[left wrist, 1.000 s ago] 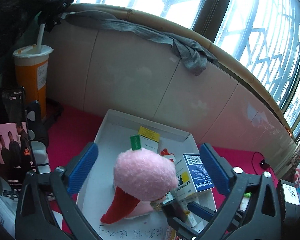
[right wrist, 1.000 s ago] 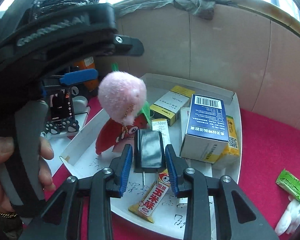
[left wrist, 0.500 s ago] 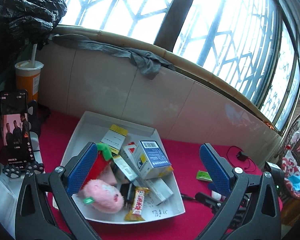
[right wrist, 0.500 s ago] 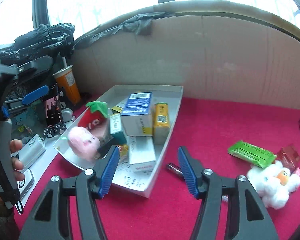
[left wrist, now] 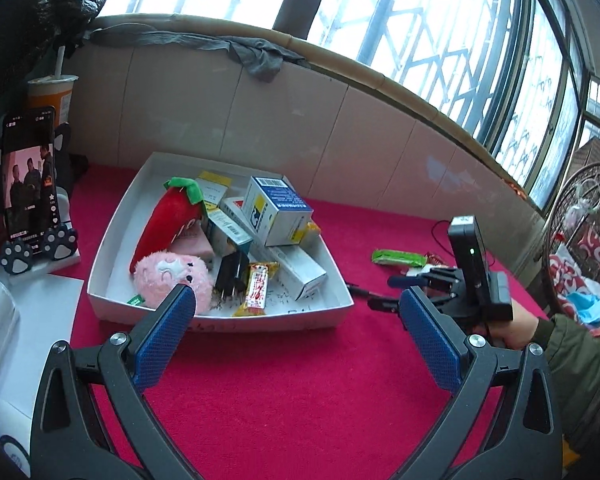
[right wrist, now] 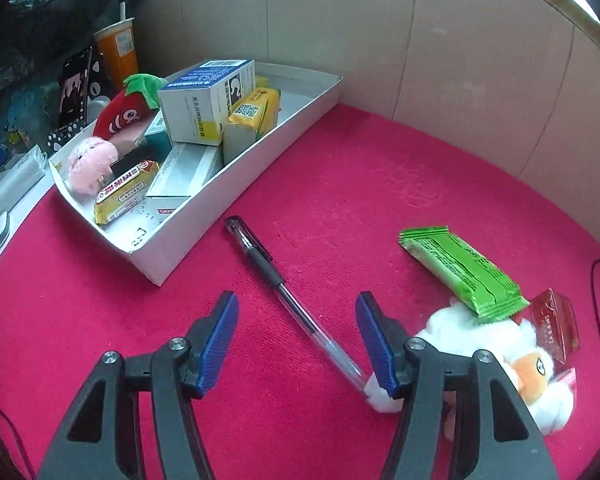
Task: Organize objects
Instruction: 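Grasp the black pen on the carpet with the right tool, then carry the black pen with the right tool to the white paper beside the tray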
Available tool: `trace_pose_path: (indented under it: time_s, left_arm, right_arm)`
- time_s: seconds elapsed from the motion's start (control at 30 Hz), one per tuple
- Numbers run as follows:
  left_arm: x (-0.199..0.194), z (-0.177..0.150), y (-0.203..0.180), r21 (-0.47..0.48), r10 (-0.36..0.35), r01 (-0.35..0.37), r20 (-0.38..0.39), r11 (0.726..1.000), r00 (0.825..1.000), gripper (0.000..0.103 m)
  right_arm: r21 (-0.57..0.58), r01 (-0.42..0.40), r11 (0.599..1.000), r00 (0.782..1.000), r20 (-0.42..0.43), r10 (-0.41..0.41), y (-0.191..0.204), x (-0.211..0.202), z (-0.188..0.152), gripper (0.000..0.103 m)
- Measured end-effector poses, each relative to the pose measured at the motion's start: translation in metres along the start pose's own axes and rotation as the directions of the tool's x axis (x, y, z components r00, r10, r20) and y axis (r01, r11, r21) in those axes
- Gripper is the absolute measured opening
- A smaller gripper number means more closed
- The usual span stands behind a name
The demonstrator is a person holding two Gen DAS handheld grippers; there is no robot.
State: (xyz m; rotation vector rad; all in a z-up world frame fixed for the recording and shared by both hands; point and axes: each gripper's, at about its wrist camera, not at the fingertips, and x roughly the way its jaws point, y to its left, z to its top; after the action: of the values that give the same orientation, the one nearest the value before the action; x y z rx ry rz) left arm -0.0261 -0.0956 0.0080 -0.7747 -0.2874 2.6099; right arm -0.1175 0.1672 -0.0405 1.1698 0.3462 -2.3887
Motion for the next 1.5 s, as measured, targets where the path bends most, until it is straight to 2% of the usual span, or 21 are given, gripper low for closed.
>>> trace_pose_path:
  time_s: [0.1, 0.2, 0.37, 0.47, 0.5, 0.6, 0.67, 0.73, 0.8, 0.87, 0.97, 1.07, 1.17, 1.2, 1.27, 1.37, 1.5]
  left_arm:
    - [-0.004, -0.004, -0.001, 0.008, -0.003, 0.003, -0.004, 1.0, 1.0, 0.103]
    - [-0.006, -0.008, 0.0, 0.005, -0.01, 0.01, -0.008, 1.0, 1.0, 0.103]
    - [-0.003, -0.014, 0.0, -0.013, -0.025, 0.025, -0.03, 1.0, 0.999, 0.103]
    - [-0.004, -0.016, -0.002, -0.015, -0.035, 0.035, -0.033, 0.999, 0.999, 0.103]
    - [-0.005, -0.017, -0.003, -0.012, -0.04, 0.039, -0.034, 0.999, 0.999, 0.103]
    - [-0.006, -0.022, -0.01, 0.013, -0.055, 0.056, -0.04, 0.998, 0.998, 0.103]
    - [-0.006, -0.025, -0.017, 0.041, -0.069, 0.071, -0.04, 0.997, 0.997, 0.103]
    - [-0.009, -0.028, -0.025, 0.081, -0.095, 0.097, -0.034, 0.992, 0.995, 0.103]
    - [-0.018, -0.03, -0.036, 0.139, -0.123, 0.123, -0.007, 0.983, 0.992, 0.103]
    - [-0.031, -0.032, -0.049, 0.203, -0.17, 0.159, 0.037, 0.966, 0.985, 0.103]
    - [-0.06, -0.033, -0.065, 0.271, -0.261, 0.223, 0.11, 0.936, 0.959, 0.103]
    - [-0.094, -0.033, -0.067, 0.301, -0.308, 0.242, 0.195, 0.923, 0.931, 0.103]
    - [-0.125, -0.033, -0.056, 0.284, -0.272, 0.193, 0.275, 0.939, 0.922, 0.103]
    - [-0.134, -0.034, -0.05, 0.273, -0.255, 0.174, 0.297, 0.946, 0.92, 0.103]
    - [-0.149, -0.035, -0.034, 0.244, -0.219, 0.14, 0.333, 0.959, 0.917, 0.103]
    - [-0.161, -0.037, -0.008, 0.186, -0.165, 0.103, 0.357, 0.977, 0.919, 0.103]
    - [-0.169, -0.04, 0.026, 0.095, -0.09, 0.058, 0.371, 0.994, 0.924, 0.103]
  right_arm:
    - [-0.02, -0.008, 1.0, 0.999, -0.045, 0.007, -0.002, 0.01, 0.003, 0.051]
    - [-0.029, -0.013, 1.0, 0.999, -0.052, 0.011, -0.001, 0.01, 0.003, 0.05]
    - [-0.045, -0.044, 0.998, 0.996, -0.086, 0.04, 0.005, 0.006, 0.001, 0.035]
    - [-0.032, -0.064, 0.997, 0.991, -0.12, 0.06, 0.008, 0.002, -0.002, 0.017]
    - [-0.032, -0.074, 0.997, 0.989, -0.132, 0.069, 0.011, 0.001, -0.003, 0.008]
    - [-0.022, -0.082, 0.996, 0.987, -0.144, 0.078, 0.017, -0.006, -0.01, 0.006]
    - [0.023, -0.099, 0.995, 0.986, -0.133, 0.102, 0.018, -0.011, -0.016, 0.006]
    - [0.105, -0.13, 0.986, 0.986, -0.091, 0.14, 0.013, -0.022, -0.022, 0.006]
    - [0.197, -0.194, 0.961, 0.98, -0.006, 0.199, 0.005, -0.043, -0.026, 0.006]
    - [0.244, -0.315, 0.917, 0.949, 0.097, 0.3, 0.007, -0.067, -0.026, 0.006]
    - [0.253, -0.446, 0.858, 0.895, 0.145, 0.423, 0.035, -0.08, -0.014, 0.006]
    - [0.252, -0.534, 0.807, 0.843, 0.094, 0.529, 0.084, -0.062, 0.009, 0.006]
    - [0.265, -0.591, 0.762, 0.796, 0.035, 0.605, 0.139, -0.029, 0.035, 0.006]
    - [0.268, -0.598, 0.755, 0.787, 0.021, 0.616, 0.156, -0.02, 0.046, 0.006]
    - [0.258, -0.593, 0.763, 0.789, -0.004, 0.614, 0.192, -0.005, 0.06, 0.006]
    - [0.245, -0.544, 0.802, 0.817, -0.062, 0.573, 0.238, 0.021, 0.078, 0.006]
    - [0.255, -0.486, 0.836, 0.849, -0.092, 0.521, 0.27, 0.05, 0.089, 0.006]
